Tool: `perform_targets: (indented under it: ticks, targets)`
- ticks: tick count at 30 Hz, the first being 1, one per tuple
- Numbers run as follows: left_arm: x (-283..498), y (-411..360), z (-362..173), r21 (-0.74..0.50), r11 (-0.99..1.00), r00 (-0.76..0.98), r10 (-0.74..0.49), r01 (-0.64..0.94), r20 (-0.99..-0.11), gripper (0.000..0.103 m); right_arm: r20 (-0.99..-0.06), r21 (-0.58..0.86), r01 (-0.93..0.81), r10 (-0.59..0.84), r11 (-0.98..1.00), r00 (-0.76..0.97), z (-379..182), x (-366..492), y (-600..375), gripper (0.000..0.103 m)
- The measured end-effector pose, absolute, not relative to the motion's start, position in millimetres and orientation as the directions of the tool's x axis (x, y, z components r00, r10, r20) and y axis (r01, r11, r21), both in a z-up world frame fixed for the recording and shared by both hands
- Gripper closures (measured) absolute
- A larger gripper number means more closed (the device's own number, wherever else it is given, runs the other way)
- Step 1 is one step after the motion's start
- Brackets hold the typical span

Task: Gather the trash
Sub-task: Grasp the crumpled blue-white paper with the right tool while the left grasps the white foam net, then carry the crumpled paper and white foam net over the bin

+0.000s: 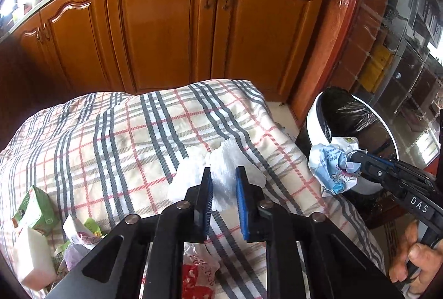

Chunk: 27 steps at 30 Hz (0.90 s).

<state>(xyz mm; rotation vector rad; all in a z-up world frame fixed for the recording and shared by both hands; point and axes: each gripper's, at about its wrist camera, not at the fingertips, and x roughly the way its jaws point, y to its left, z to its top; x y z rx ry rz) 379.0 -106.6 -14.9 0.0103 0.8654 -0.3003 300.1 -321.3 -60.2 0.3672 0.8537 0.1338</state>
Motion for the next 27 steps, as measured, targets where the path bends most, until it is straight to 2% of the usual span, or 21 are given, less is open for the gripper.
perform_targets:
  ticks: [13,27]
  targets:
    - [326,-82,17,-0.203,0.93,0.666,-0.362,0.307,-0.652,0.093,-0.645,0.37,0.012,0.248,0.929,0.723,-22,263,-326,0.09]
    - [287,-97,27,-0.248,0.879,0.64,-0.469,0.407,-0.609,0.093,-0.643,0.34,0.074,0.174,0.937,0.746,-8,224,-346,0.09]
